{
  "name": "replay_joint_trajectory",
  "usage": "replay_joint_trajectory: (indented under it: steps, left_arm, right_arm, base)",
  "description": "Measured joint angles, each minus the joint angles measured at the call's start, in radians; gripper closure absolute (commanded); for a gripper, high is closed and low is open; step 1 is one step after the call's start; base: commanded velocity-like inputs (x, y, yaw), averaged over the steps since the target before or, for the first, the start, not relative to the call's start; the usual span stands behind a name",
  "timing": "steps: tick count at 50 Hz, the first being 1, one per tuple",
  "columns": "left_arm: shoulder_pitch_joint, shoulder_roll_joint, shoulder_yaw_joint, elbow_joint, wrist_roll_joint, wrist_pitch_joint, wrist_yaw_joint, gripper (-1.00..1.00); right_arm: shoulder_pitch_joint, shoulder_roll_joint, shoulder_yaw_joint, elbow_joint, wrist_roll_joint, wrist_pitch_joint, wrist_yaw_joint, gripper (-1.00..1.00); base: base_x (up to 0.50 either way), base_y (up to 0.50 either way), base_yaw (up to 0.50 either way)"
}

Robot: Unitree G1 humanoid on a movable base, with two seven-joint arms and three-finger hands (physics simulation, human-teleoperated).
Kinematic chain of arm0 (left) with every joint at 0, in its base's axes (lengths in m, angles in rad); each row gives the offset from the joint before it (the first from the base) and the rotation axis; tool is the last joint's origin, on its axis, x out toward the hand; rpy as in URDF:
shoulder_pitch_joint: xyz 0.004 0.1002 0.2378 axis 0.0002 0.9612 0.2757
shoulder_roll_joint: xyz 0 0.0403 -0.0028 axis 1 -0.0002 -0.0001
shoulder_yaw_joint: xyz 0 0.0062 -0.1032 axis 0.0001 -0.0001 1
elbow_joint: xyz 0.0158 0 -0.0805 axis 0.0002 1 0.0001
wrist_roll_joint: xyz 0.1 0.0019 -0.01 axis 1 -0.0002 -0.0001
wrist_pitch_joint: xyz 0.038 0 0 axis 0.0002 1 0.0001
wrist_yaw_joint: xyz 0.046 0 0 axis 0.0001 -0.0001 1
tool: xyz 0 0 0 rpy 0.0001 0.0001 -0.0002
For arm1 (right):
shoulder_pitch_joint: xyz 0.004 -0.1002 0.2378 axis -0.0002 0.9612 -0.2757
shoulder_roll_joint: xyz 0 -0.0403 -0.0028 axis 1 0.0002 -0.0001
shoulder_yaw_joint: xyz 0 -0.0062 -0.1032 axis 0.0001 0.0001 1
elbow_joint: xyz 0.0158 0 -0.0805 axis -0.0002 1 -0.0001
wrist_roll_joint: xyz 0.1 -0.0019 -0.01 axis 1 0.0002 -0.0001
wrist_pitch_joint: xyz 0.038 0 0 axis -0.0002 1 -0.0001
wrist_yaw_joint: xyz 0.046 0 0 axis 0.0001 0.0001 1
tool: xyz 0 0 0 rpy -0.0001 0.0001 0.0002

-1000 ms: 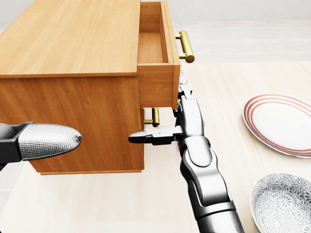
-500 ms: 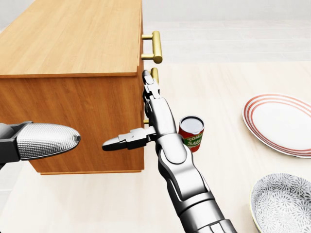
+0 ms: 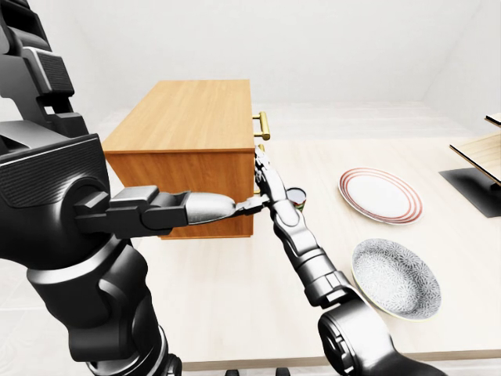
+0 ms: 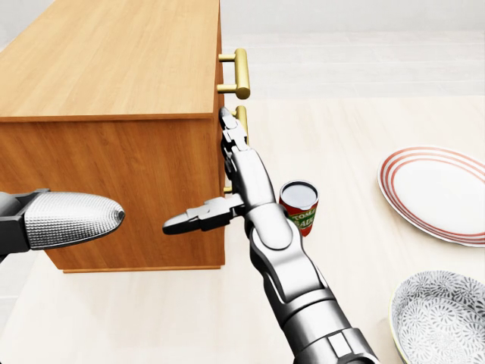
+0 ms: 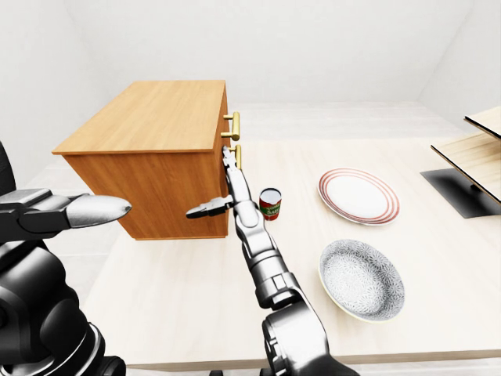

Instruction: Close the top drawer of the cabinet.

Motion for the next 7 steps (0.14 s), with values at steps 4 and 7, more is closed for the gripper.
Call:
replay_joint_trajectory:
  steps: [4, 7]
  left_arm:
    - [0.0, 0.0, 0.0, 0.0, -0.001, 0.0, 0.0, -1.0]
    - [0.0, 0.0, 0.0, 0.0, -0.001, 0.0, 0.0, -1.0]
  right_arm:
    - [-0.01, -0.003, -0.002, 0.013, 0.003, 0.0, 0.004, -1.0]
    - [-0.014, -0.005, -0.004, 0.019, 0.006, 0.0, 0.006, -1.0]
  base:
    - [0.0, 0.0, 0.0]
    - [0.0, 0.0, 0.0]
